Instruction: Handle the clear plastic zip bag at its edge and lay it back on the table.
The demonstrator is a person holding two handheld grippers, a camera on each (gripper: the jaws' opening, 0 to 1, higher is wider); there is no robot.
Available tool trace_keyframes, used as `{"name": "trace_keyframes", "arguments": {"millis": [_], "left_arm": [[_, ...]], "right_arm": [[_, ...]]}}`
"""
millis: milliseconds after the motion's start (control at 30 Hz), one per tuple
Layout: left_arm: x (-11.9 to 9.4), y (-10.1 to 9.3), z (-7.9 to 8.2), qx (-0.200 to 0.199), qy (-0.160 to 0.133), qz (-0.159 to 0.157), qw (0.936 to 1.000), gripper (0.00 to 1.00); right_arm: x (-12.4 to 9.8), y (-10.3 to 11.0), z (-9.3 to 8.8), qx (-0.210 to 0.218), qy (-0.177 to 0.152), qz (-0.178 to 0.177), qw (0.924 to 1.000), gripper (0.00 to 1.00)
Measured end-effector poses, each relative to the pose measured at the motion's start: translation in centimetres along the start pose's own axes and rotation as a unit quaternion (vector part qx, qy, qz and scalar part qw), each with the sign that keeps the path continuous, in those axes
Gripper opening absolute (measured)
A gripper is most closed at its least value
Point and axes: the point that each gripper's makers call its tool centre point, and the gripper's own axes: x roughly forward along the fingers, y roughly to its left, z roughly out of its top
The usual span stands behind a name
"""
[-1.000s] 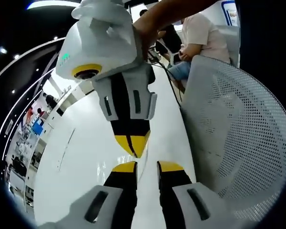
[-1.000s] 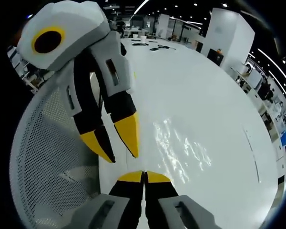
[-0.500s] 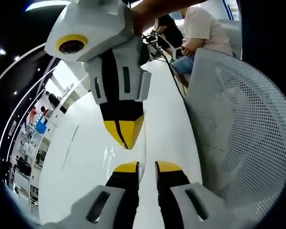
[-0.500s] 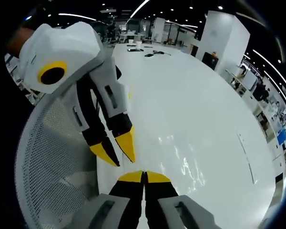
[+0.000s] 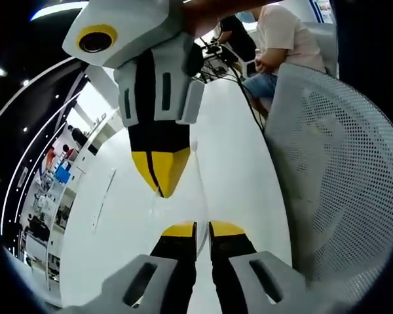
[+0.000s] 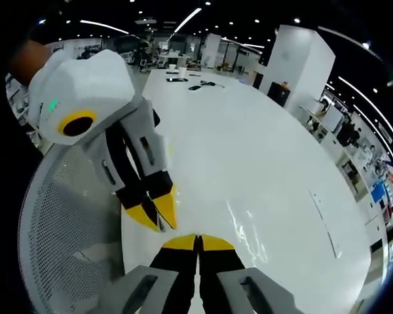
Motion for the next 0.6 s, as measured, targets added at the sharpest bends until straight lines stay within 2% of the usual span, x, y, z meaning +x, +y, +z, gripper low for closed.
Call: {"name": "trace_keyframes", "arguments": {"millis": [267,600], "left_arm": [[0.2,0.0,0.0,0.006,0.004,-0.006,1.0,0.04],[0.1,0.6,0.0,-0.005,0.006,0.006,1.0,0.04]], "right_arm": [[-0.9,-1.4,1.0,-0.027,-0.023,-0.034,0.9988,0.0],[-1.7,-2.7,2.4,-0.051,-0.048,-0.075,0.9947,0.0]]}}
